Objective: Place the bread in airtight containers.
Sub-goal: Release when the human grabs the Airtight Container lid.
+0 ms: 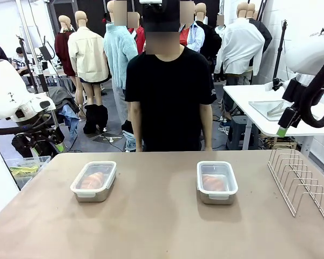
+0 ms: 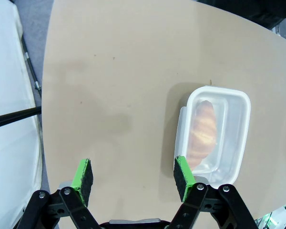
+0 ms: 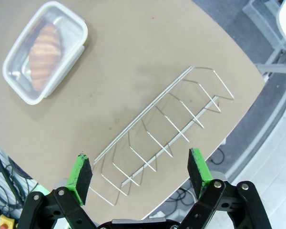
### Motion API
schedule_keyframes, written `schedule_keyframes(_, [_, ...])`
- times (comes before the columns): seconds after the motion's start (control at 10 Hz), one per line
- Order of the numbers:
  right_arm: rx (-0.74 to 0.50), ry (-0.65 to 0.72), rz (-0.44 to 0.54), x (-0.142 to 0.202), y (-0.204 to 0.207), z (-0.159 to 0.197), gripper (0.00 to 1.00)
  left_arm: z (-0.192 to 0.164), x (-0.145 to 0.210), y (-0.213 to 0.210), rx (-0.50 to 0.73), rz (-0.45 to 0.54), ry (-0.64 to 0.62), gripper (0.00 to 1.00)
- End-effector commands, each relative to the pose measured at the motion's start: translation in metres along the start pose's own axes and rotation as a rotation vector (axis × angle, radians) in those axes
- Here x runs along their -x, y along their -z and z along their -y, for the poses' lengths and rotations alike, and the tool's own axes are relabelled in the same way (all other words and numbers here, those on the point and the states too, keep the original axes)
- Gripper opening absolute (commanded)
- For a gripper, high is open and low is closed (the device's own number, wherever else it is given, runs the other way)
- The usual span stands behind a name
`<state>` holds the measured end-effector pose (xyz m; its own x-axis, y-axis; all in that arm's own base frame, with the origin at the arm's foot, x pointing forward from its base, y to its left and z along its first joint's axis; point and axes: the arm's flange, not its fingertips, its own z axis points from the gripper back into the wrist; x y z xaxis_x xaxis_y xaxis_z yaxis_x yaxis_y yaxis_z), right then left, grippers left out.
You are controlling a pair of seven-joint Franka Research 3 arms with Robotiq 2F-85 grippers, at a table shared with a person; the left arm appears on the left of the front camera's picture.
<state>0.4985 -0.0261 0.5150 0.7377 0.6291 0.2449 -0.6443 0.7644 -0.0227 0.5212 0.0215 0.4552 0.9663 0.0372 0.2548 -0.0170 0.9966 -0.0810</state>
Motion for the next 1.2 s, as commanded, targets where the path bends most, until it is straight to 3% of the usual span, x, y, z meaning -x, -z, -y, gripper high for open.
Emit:
schedule_keyframes(0.0, [0.004,0.001,-0.012,-0.0019,-0.0006,0.0014,1.0,-0.0006,0.0001,-0.0019,-0.002,0.004,-0.001,0.88])
schedule_keyframes(1.1, [0.004,0.001,-0.012,-0.0019,-0.0006,0.0014,1.0,-0.0006,0.0001,-0.0019,-0.002,0.004,-0.001,0.88])
